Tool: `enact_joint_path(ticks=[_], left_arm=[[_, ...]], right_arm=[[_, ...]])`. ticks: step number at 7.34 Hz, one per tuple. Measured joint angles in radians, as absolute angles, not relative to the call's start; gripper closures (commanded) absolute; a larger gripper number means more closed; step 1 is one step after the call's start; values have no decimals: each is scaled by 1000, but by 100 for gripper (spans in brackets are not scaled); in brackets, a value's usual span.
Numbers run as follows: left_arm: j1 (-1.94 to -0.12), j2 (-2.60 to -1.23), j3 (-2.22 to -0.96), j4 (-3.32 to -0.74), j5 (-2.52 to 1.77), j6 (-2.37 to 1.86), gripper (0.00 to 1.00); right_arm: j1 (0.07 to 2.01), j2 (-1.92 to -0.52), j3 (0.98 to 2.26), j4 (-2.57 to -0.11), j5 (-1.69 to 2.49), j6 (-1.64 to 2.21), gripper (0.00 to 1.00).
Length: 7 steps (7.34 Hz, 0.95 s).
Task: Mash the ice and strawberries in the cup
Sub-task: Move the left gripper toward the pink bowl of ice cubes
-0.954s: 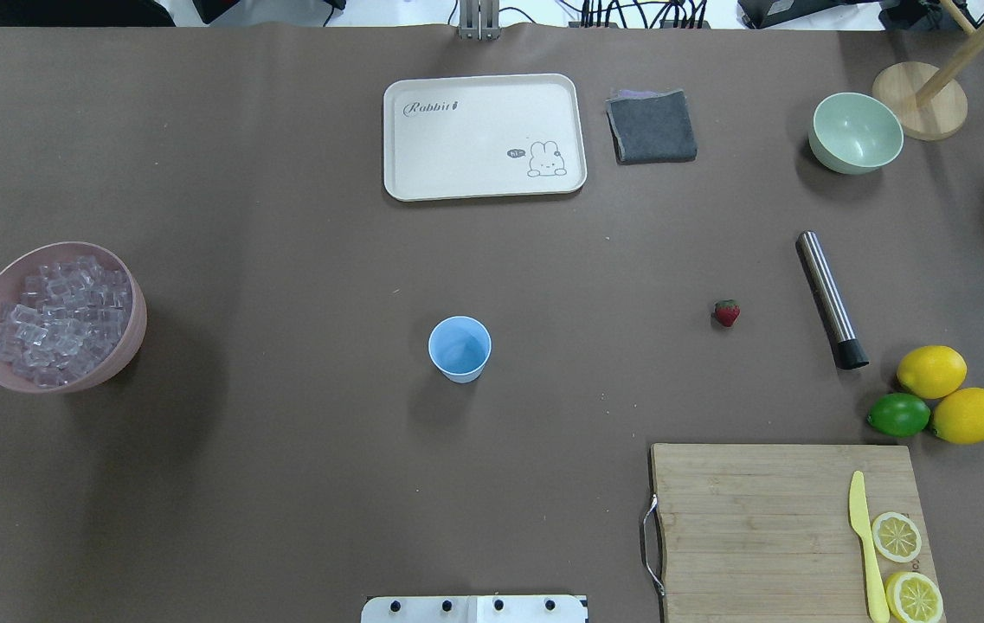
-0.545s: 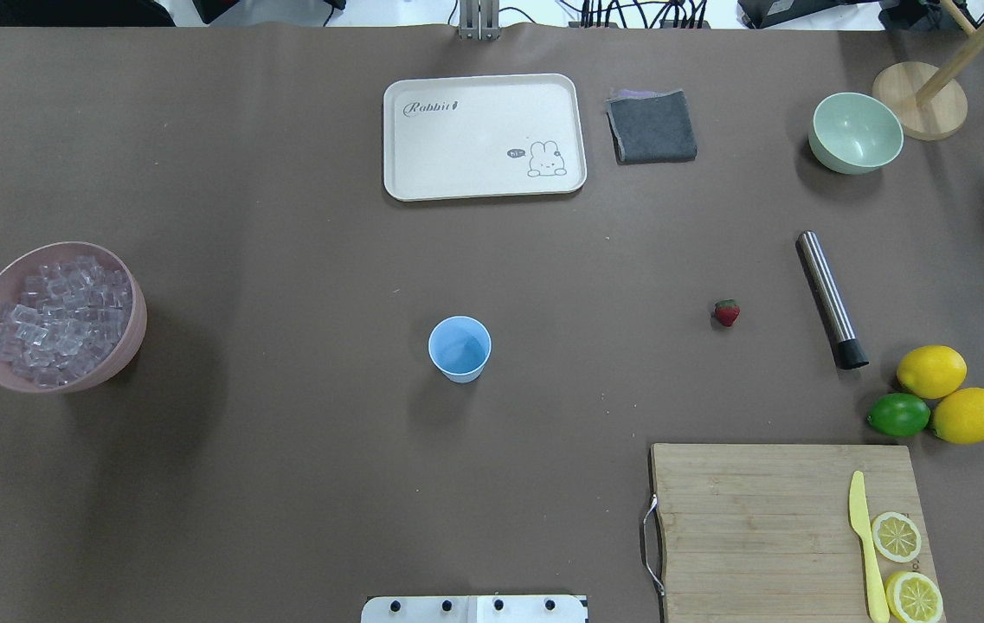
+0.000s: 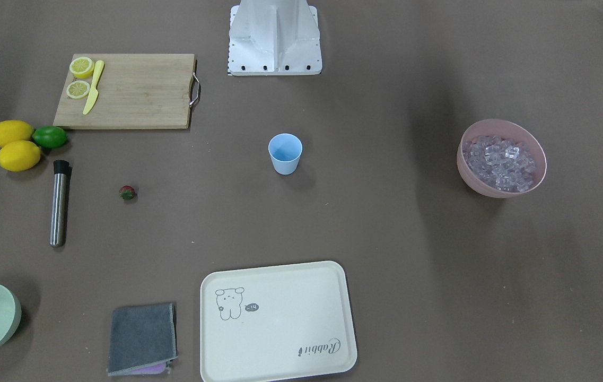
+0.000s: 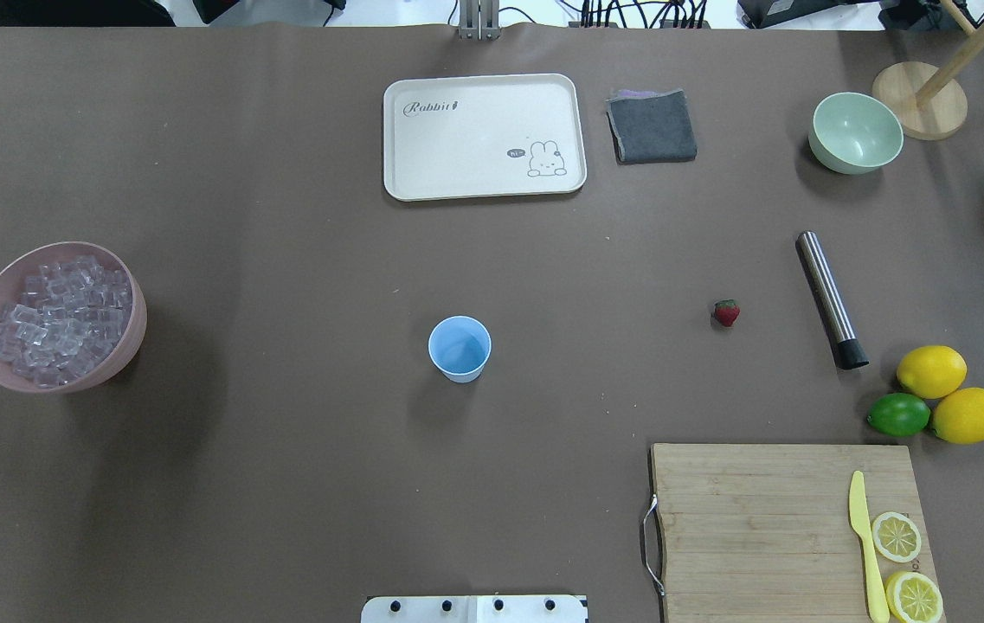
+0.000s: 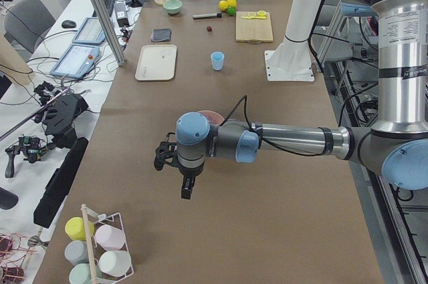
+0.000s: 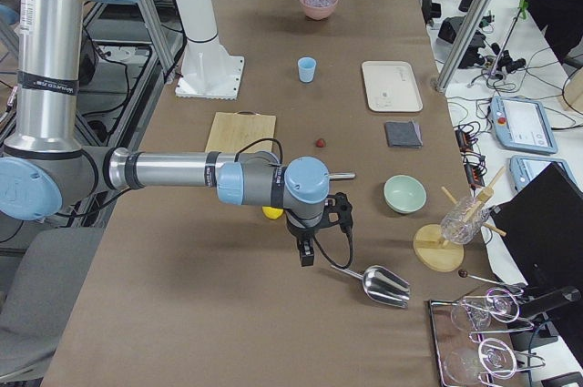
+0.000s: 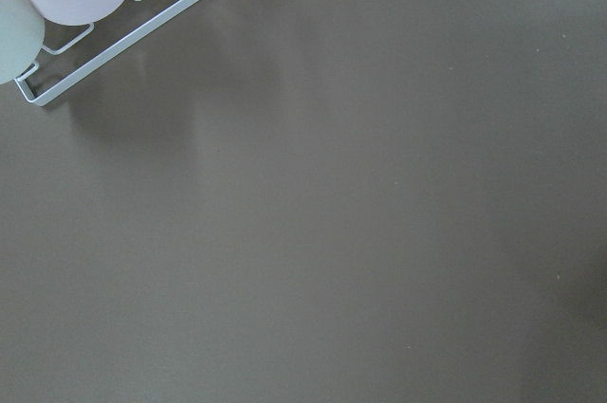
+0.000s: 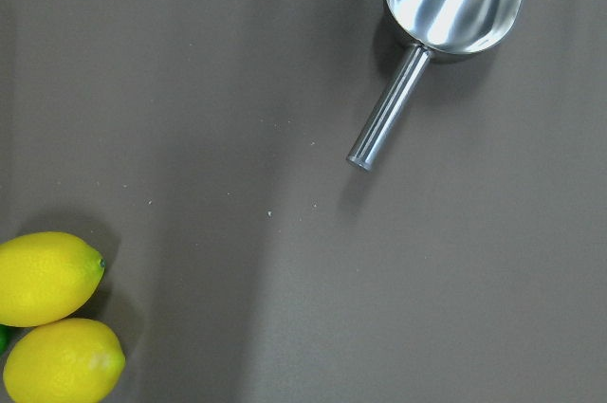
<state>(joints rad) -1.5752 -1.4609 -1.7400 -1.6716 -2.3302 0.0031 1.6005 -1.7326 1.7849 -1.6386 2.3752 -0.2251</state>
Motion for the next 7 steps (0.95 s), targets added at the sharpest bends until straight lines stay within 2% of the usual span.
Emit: enact_joint_path(ticks=[3,7], left_arm=[[-1575,-1459,-1764,-1677,-2363,-10,3],[-1522,-1467,-1816,-1724,-2383,-254,2]], right_arm=[[1608,-1741,1793,-1638,2399,-230,0],[1609,-1752,1791,-1638,2407,-230,0]])
